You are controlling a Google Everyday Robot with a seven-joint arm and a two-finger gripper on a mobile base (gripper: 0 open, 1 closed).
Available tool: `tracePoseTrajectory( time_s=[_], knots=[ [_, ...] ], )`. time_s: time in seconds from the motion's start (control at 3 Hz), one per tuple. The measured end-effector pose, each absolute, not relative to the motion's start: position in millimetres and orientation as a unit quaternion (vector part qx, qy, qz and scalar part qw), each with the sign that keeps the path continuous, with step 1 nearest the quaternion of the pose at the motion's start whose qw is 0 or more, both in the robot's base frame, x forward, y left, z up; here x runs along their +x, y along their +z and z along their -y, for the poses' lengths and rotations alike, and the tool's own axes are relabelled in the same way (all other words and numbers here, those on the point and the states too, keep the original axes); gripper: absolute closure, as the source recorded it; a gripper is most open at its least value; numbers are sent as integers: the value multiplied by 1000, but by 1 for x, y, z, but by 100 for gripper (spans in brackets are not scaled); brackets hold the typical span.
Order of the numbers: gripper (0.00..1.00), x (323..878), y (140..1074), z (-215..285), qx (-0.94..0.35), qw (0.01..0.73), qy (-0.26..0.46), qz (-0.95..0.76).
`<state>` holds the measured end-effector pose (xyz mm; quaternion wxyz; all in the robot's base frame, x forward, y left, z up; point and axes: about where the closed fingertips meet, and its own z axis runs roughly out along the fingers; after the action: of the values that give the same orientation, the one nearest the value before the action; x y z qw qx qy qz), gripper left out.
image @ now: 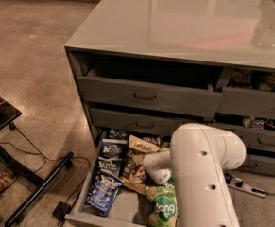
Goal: Pick brown chip bag from bottom drawer and place on counter
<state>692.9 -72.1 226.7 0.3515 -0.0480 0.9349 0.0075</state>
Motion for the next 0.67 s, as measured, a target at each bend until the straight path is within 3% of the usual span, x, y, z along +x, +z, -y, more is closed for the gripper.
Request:
tracePoseTrajectory(
  time_s=[0.33, 0.67],
  knots=[
    [12, 693, 221, 76, -40, 349, 9, -936],
    [18, 691, 217, 66, -51, 343, 15, -938]
  ],
)
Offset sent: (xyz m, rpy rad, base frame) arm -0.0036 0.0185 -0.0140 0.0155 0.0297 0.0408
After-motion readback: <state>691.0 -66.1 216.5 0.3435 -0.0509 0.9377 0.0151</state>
